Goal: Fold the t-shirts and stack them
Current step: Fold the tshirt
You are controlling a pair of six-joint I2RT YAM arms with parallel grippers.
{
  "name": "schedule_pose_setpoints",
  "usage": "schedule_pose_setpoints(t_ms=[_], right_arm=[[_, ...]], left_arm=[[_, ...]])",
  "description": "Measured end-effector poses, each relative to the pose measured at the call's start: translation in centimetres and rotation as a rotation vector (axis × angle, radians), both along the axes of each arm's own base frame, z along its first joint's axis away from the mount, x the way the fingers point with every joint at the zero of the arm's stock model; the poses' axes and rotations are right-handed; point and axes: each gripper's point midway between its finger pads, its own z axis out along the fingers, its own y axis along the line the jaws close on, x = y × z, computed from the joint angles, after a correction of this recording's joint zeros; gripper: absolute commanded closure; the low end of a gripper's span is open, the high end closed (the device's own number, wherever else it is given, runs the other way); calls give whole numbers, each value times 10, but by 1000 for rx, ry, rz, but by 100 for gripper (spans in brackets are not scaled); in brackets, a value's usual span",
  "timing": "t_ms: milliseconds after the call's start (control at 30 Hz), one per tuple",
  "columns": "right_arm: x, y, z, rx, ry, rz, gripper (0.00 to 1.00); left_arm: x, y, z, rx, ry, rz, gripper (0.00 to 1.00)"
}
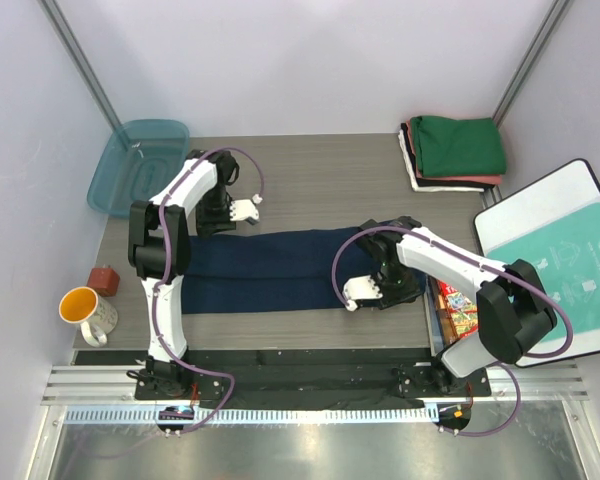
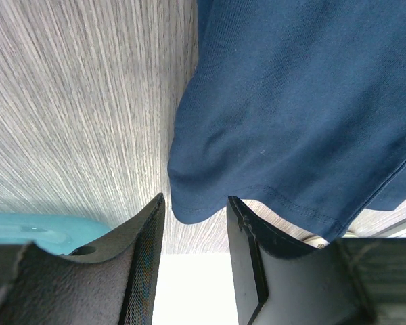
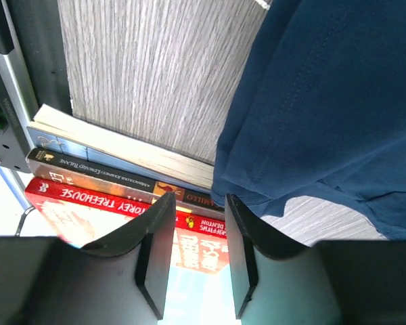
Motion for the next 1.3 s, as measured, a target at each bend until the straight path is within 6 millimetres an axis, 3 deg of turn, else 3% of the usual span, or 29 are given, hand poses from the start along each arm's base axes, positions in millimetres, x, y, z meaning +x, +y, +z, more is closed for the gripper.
schedule_pose_setpoints(t_ms=[133,233,300,367,433,533,600,700,800,967,1133,1300], right_arm=[[-1,1,3,5,11,-20,59],[17,21,17,78,4,-91,63],[42,39,29,156,-33,-181,70],[82,58,41,273,-99,-303,76],[119,64,46,352,-168,-424,97],[168,60,41,430,-247,-616,99],[189,52,31,444,-262,-718,99],[215,35,11,446,-266,-854,99],[228,18,-5,429,-261,-945,99],[241,6,-11,421,-271,-1002,99],[243,9,-5,434,-264,-997,99],[223,12,-2,424,-180,-967,99]], left_arm=[[-1,1,0,0,3,-1,57],[-1,1,0,0,3,0,57],[0,1,0,-3,2,2,58],[1,-1,1,-14,-5,12,58],[2,-4,2,-30,-13,30,58],[2,-7,1,-49,-14,45,58],[-3,-7,-1,-55,-10,55,60],[-13,-2,-3,-53,9,72,77],[-18,6,-1,-57,15,94,87],[-18,21,2,-55,10,134,99],[-18,37,4,-40,3,167,100],[-22,53,3,-16,10,196,100]])
